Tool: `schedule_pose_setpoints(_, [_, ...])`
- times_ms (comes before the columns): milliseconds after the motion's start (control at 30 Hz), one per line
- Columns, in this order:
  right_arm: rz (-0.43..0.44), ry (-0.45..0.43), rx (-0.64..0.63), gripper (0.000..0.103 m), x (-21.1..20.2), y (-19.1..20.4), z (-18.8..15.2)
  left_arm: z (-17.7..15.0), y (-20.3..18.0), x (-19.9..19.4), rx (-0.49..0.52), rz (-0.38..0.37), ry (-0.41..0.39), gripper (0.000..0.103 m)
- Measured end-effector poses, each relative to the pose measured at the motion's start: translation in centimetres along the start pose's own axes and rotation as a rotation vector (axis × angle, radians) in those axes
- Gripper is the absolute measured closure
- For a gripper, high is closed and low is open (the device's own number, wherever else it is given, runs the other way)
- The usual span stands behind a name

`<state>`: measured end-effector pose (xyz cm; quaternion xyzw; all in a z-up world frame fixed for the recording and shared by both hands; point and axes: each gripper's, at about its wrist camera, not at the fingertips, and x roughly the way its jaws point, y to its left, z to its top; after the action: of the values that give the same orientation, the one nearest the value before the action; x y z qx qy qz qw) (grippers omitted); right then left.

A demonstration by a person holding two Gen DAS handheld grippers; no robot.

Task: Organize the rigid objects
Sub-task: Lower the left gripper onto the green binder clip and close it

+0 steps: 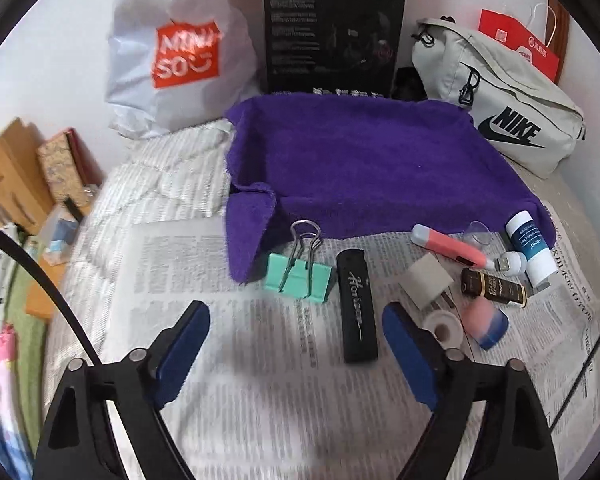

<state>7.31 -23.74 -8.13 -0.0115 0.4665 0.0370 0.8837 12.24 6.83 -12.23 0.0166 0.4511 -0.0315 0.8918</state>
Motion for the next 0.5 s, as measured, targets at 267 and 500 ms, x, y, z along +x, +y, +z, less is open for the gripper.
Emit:
schedule_pose_setpoints(267, [-0.002, 0.059, 0.006, 0.0, 3.1, 0.0, 0.4, 0.6, 1.2, 2.6, 0.034, -0.113, 0.025, 0.034])
schedule_pose_setpoints(500, [0.008, 0.101, 0.001, 0.0, 5.1, 0.0, 0.4, 1.2, 1.2, 3.6, 0.068, -0.15, 0.032, 0.044])
